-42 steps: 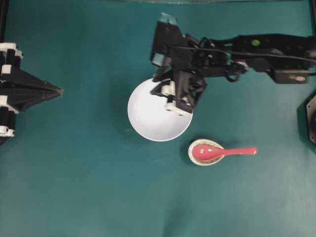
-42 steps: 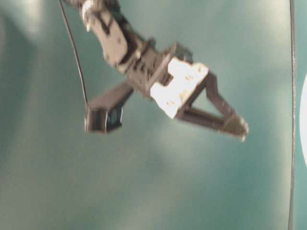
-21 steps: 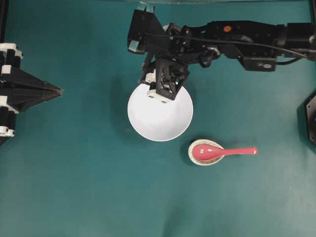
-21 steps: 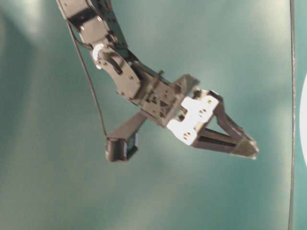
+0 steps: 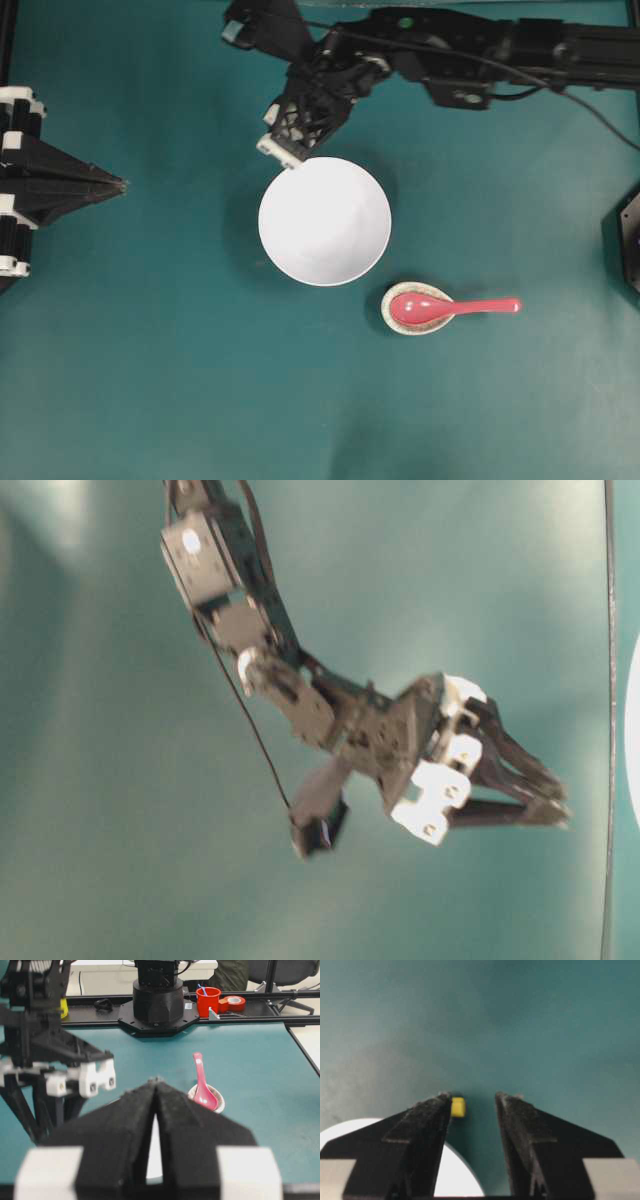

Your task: Scoop the yellow hexagonal prism block from the bowl with a spoon using the right arm.

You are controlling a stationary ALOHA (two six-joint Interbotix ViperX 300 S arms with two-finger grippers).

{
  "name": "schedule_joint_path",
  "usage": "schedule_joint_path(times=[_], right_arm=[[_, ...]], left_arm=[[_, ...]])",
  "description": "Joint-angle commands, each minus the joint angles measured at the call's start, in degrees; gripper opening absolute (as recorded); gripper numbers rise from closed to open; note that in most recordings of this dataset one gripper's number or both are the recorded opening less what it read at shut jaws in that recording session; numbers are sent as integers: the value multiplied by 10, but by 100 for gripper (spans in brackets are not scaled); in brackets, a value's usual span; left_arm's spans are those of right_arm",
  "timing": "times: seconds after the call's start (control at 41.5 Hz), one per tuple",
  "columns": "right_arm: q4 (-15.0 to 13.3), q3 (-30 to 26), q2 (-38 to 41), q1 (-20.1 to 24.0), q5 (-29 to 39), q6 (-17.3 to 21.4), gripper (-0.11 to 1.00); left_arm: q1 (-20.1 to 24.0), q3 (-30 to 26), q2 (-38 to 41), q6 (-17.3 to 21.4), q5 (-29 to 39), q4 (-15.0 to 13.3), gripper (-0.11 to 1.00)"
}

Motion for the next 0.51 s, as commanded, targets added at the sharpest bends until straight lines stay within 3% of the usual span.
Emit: schedule_joint_path(times=[0.0, 0.217, 0.481], right_arm=[[0, -42, 4, 2, 21, 1, 46], [0, -91, 46, 1, 64, 12, 46], [0, -98, 69, -2, 95, 22, 46]], left_arm=[[0, -10, 3, 1, -6, 2, 0], [0, -10, 3, 1, -8, 2, 0], [0, -10, 3, 2, -8, 2, 0]])
